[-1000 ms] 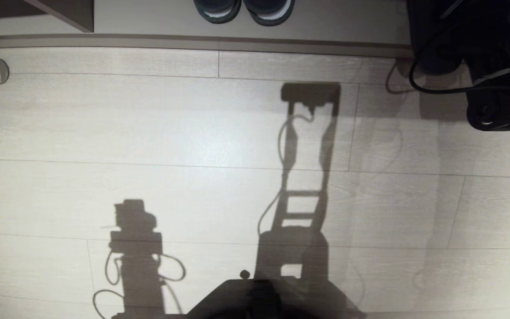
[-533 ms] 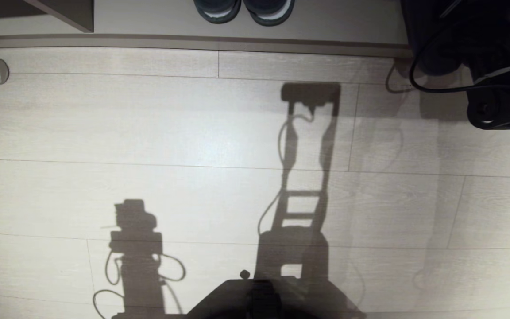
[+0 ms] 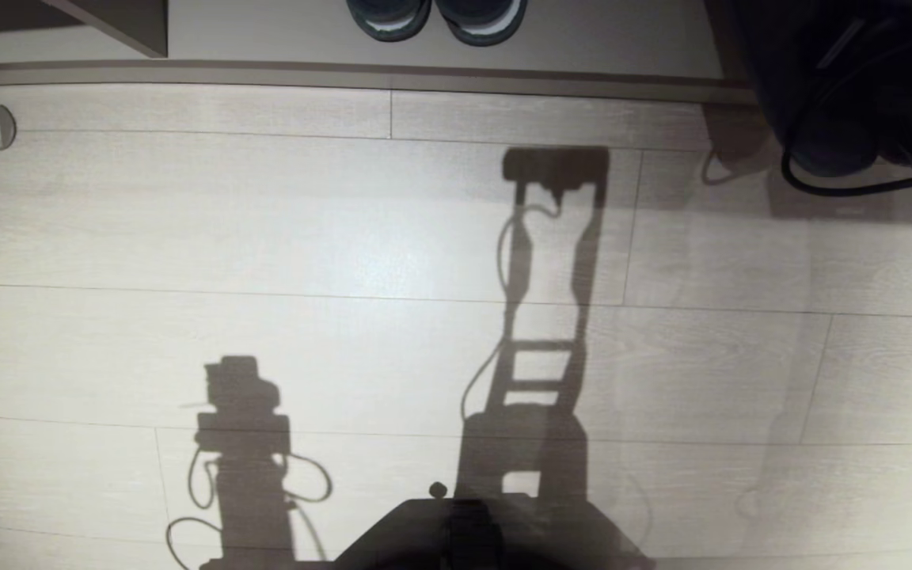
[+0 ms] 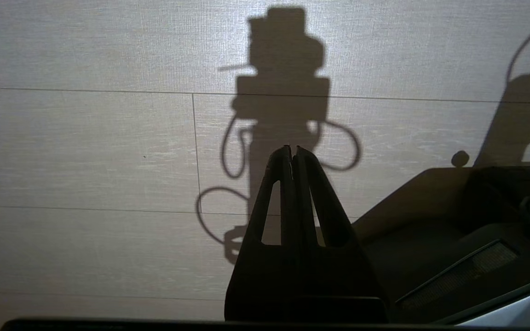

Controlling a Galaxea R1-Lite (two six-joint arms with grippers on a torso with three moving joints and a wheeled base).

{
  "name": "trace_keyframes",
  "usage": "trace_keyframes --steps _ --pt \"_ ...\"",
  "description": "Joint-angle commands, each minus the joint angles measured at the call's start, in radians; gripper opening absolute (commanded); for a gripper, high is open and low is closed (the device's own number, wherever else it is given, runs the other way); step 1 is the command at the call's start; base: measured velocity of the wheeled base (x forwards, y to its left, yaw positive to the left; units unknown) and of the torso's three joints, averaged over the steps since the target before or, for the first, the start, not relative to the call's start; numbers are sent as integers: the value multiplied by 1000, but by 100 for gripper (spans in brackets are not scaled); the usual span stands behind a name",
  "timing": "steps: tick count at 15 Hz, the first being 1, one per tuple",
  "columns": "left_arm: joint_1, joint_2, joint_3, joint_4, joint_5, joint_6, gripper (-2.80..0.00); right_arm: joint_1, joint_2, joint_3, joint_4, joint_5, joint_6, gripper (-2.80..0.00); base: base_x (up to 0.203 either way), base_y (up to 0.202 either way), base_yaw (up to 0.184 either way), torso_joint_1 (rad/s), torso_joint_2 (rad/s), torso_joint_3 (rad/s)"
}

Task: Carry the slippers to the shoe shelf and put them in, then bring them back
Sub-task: Pick up the slippers in the shoe cabinet, then place the slippers on the floor

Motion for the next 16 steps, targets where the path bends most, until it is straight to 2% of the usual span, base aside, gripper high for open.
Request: trace_keyframes --steps 1,5,10,14,16 --pt "0 0 2 0 0 0 -280 1 -178 167 8 4 -2 -280 0 0 0 0 0 0" --pt "0 0 2 0 0 0 -280 2 -409 411 100 33 -6 -280 0 0 0 0 0 0" --pt "0 0 2 0 0 0 -280 2 -922 713 328 54 -15 -280 0 0 0 0 0 0" --pt "0 0 2 0 0 0 -280 3 -1230 837 583 62 -48 -280 0 0 0 0 0 0" --pt "0 0 2 0 0 0 -280 6 -1348 892 652 69 -70 -280 0 0 0 0 0 0"
